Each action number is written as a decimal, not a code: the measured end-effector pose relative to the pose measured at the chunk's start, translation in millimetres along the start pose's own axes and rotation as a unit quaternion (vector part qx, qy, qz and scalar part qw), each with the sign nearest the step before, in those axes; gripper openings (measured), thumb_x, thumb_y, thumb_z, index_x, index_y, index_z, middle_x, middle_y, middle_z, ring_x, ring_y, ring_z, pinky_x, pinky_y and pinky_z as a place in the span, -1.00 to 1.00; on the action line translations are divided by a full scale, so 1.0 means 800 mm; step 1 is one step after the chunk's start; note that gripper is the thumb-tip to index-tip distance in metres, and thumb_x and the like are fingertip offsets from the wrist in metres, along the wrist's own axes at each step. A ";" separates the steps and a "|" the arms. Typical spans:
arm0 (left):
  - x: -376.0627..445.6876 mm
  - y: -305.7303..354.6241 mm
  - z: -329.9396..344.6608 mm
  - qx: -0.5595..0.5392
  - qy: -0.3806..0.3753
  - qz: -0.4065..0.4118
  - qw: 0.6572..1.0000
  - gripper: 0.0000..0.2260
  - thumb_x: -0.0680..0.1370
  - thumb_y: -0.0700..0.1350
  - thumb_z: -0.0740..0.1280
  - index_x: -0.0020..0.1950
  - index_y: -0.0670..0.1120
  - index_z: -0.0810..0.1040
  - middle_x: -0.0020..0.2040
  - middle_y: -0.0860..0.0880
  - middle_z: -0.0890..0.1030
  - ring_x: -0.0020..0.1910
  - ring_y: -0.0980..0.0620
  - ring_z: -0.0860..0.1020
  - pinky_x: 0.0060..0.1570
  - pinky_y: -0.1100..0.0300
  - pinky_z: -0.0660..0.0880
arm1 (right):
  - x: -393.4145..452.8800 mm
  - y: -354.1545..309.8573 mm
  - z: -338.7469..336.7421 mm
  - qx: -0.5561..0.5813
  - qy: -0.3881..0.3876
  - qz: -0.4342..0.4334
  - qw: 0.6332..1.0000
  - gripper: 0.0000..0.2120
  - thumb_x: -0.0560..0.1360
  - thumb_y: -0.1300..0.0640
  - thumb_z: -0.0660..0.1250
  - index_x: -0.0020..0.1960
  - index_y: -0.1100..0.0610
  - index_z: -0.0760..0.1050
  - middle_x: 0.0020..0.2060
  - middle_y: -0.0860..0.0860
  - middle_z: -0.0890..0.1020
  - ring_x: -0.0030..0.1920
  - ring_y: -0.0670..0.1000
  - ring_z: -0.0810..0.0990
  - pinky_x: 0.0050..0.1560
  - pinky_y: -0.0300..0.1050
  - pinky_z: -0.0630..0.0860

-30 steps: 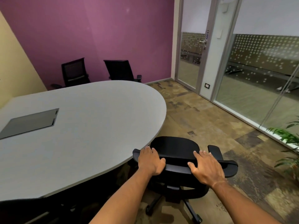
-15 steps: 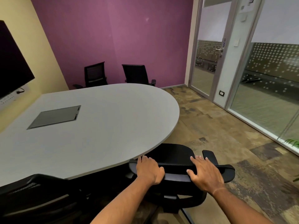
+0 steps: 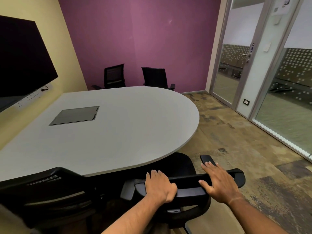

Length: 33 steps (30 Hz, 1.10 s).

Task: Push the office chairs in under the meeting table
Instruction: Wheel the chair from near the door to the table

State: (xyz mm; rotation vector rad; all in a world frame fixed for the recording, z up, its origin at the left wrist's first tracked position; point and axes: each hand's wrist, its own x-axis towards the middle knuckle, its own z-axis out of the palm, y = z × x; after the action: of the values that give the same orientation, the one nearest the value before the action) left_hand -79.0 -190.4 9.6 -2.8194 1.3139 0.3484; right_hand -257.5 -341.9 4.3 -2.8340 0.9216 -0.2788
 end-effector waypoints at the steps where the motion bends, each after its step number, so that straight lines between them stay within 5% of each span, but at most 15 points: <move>1: -0.002 -0.003 0.000 -0.002 0.002 -0.002 1.000 -0.34 0.46 0.14 0.04 0.41 -0.29 0.34 0.37 -0.24 0.42 0.41 -0.17 0.31 0.47 -0.07 0.14 | 0.001 -0.002 0.001 -0.001 0.000 -0.005 1.000 -0.16 0.38 -0.35 -0.11 0.51 0.11 0.24 0.47 0.06 0.34 0.51 -0.01 0.20 0.45 -0.23 -0.23; 9: -0.011 -0.028 0.008 -0.040 0.023 -0.027 0.999 -0.26 0.45 0.17 0.05 0.51 -0.27 0.18 0.46 -0.25 0.31 0.47 -0.16 0.23 0.47 -0.05 0.15 | 0.023 -0.020 0.008 0.005 0.001 -0.046 0.999 -0.17 0.40 -0.34 -0.08 0.52 0.12 0.22 0.47 0.08 0.33 0.51 0.01 0.20 0.47 -0.19 -0.17; 15: -0.007 -0.051 0.006 -0.048 0.023 -0.038 0.998 -0.10 0.47 0.42 0.00 0.57 -0.22 0.00 0.57 -0.21 0.12 0.56 -0.12 0.02 0.53 -0.04 -0.03 | 0.042 -0.041 0.015 0.004 -0.007 -0.069 0.998 -0.16 0.40 -0.35 -0.09 0.53 0.14 0.18 0.49 0.11 0.30 0.51 0.03 0.19 0.48 -0.16 -0.16; 33: -0.001 -0.061 -0.003 -0.041 0.042 -0.132 0.990 -0.15 0.52 0.40 -0.08 0.57 -0.23 0.04 0.58 -0.16 0.12 0.57 -0.05 0.01 0.54 0.00 -0.11 | 0.093 -0.057 0.018 -0.001 -0.030 -0.141 0.990 -0.13 0.39 -0.32 -0.09 0.54 0.18 0.12 0.49 0.19 0.26 0.52 0.13 0.16 0.51 -0.01 -0.09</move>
State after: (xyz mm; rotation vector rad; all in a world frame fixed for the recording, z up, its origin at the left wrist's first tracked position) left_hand -42.4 -158.3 8.1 -3.0561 0.9384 0.2849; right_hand -169.0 -348.3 9.1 -2.9529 0.5078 -0.2234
